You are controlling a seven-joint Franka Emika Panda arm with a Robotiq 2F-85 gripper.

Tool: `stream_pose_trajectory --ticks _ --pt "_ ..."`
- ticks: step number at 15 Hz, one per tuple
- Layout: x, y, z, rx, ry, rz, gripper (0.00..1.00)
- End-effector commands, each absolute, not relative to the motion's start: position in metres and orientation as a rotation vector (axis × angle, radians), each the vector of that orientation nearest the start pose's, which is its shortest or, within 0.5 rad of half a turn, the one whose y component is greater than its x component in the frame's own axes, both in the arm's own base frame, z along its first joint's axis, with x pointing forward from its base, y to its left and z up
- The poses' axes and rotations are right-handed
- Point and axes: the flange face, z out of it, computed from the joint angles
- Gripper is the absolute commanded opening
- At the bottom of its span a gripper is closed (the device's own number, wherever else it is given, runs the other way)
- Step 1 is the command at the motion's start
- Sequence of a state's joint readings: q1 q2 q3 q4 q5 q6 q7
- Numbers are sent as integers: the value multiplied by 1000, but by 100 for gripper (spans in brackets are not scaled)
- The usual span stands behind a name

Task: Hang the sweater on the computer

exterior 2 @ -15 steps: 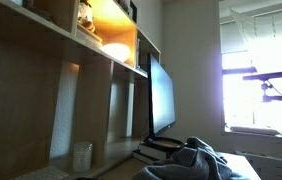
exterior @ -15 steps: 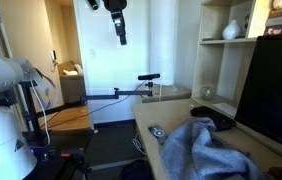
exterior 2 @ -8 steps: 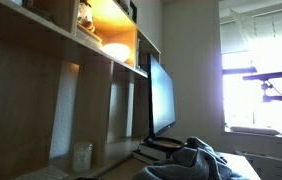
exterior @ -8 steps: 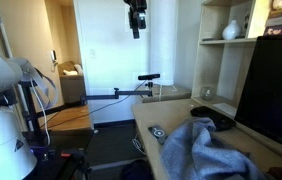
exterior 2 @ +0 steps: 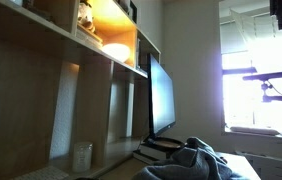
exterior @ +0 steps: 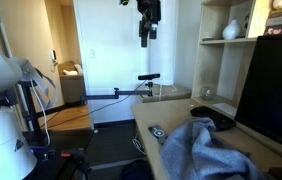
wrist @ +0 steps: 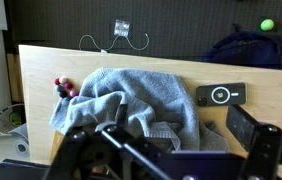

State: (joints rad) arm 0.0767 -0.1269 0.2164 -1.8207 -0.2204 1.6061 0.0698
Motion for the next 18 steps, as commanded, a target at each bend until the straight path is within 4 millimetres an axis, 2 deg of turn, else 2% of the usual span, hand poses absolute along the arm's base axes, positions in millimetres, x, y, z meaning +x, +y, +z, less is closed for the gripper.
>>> stream_pose_trajectory --ticks 1,3,8,12,15,18 --pt "494 133 582 -3376 -406 70 100" --pt "493 131 580 -3390 -393 89 100" --pt "535 118 538 -3467 -535 138 100" --pt "569 114 500 -3445 -872 150 100" --pt "594 115 475 -3325 -1175 135 100" --pt "611 120 459 -3173 -1446 131 100"
